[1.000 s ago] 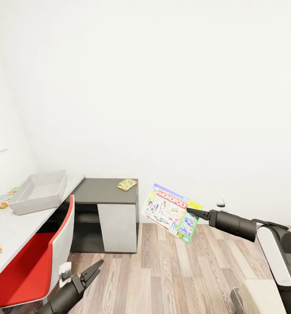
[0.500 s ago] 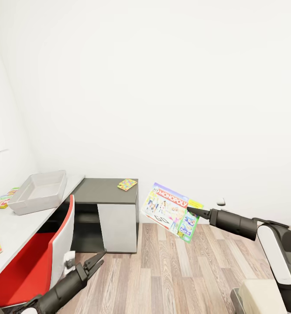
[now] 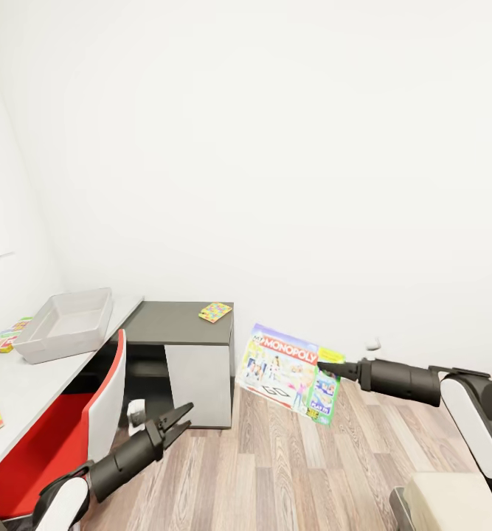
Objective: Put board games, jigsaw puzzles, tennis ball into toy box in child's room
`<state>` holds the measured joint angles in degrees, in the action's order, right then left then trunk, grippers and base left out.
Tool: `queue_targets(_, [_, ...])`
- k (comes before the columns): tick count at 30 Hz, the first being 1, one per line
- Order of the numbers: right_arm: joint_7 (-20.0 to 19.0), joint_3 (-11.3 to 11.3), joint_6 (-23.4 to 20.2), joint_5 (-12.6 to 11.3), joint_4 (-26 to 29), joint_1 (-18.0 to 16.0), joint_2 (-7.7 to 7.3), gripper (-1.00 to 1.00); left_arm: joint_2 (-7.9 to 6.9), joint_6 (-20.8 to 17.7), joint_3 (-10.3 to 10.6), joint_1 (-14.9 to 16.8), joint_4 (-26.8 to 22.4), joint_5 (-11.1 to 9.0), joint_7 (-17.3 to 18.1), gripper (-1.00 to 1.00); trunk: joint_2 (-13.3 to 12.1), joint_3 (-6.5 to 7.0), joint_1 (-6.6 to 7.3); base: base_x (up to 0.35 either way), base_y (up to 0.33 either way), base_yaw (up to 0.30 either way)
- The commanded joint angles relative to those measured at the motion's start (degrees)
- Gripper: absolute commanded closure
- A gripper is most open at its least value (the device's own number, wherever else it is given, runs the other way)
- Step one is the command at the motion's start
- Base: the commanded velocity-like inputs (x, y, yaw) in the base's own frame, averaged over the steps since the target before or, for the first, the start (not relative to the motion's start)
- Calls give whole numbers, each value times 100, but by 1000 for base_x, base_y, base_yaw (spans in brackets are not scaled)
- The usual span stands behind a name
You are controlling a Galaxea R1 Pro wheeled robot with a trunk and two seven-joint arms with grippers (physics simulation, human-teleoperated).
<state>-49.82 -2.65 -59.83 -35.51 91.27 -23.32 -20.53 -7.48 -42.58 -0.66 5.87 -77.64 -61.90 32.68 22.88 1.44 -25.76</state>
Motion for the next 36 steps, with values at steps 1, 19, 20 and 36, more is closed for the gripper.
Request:
queue_targets(1, [-35, -2, -17, 27, -1, -3, -2, 100, 1, -39, -4, 3, 2, -22, 4, -100, 4, -2, -2, 0, 0, 0])
queue_targets(19, [-229, 1031, -17, -26, -50, -182, -174, 100, 40, -453, 252, 126, 98, -29, 51, -100, 4, -2, -2, 0, 0, 0])
queue_targets(20, [-229, 1031, -17, -26, -50, -182, -174, 100, 40, -453, 252, 126, 98, -29, 51, -100, 4, -2, -2, 0, 0, 0])
queue_targets(36, [-237, 1185, -17, -15, -57, -203, -199, 100, -1, -473, 450, 85, -48, 3, 180, -100, 4, -2, -2, 0, 0, 0])
